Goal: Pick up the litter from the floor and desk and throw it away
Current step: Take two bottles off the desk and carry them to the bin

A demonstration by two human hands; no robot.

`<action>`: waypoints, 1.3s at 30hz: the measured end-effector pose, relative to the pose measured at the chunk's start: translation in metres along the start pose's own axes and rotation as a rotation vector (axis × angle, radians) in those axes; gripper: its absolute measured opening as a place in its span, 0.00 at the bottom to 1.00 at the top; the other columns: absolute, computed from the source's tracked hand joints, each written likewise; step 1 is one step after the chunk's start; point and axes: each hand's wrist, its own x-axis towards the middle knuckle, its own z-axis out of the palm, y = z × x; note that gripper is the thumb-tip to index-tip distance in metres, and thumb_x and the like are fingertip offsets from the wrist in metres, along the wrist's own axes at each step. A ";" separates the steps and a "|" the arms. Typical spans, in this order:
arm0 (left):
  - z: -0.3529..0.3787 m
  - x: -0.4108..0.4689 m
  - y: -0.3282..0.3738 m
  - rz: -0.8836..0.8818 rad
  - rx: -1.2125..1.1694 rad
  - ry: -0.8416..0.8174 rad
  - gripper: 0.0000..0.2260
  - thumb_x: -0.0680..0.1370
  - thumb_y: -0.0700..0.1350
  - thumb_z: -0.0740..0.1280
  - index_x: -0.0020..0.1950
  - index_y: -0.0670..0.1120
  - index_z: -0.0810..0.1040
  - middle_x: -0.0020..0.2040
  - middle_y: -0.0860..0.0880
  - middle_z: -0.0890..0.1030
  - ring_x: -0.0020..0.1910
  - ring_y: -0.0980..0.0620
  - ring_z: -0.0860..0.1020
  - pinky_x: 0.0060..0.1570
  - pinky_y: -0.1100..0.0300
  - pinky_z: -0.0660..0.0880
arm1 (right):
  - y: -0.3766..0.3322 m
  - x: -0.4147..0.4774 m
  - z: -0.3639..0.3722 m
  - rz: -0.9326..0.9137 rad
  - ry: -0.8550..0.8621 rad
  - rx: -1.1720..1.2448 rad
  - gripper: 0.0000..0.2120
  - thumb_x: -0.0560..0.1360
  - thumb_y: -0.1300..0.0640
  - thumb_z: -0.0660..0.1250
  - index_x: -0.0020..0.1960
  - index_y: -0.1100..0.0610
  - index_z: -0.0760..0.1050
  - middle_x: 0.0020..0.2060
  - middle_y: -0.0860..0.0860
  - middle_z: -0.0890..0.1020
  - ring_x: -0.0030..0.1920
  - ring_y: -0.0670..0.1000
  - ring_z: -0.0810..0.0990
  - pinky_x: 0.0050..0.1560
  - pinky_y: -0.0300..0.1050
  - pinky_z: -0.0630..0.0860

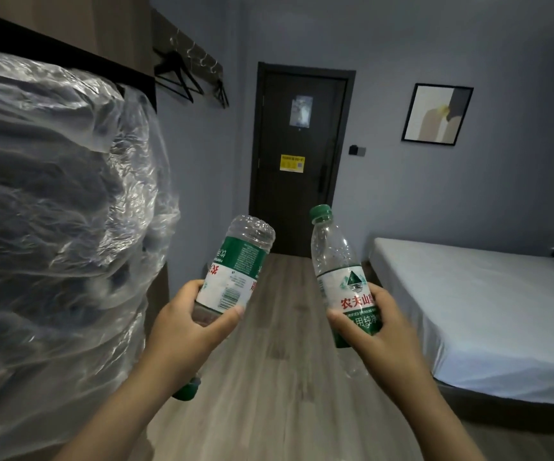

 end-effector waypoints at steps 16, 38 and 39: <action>0.141 0.295 -0.071 -0.016 0.120 0.053 0.12 0.69 0.57 0.73 0.47 0.59 0.74 0.44 0.70 0.78 0.40 0.68 0.78 0.31 0.67 0.69 | 0.137 0.333 0.057 -0.015 -0.036 0.055 0.16 0.68 0.42 0.72 0.51 0.32 0.70 0.45 0.32 0.79 0.46 0.33 0.79 0.35 0.29 0.75; 0.242 0.730 -0.252 -0.110 0.073 0.061 0.10 0.70 0.54 0.73 0.45 0.57 0.73 0.40 0.57 0.80 0.38 0.71 0.76 0.28 0.72 0.67 | 0.289 0.742 0.280 0.052 -0.166 0.083 0.13 0.70 0.42 0.71 0.51 0.35 0.71 0.46 0.40 0.81 0.44 0.36 0.80 0.36 0.30 0.76; 0.248 0.746 -0.261 -0.123 0.066 0.060 0.10 0.70 0.53 0.73 0.45 0.57 0.73 0.40 0.57 0.80 0.37 0.71 0.76 0.27 0.72 0.68 | 0.296 0.757 0.290 0.064 -0.173 0.084 0.13 0.70 0.43 0.71 0.51 0.35 0.71 0.46 0.40 0.81 0.44 0.36 0.80 0.37 0.30 0.76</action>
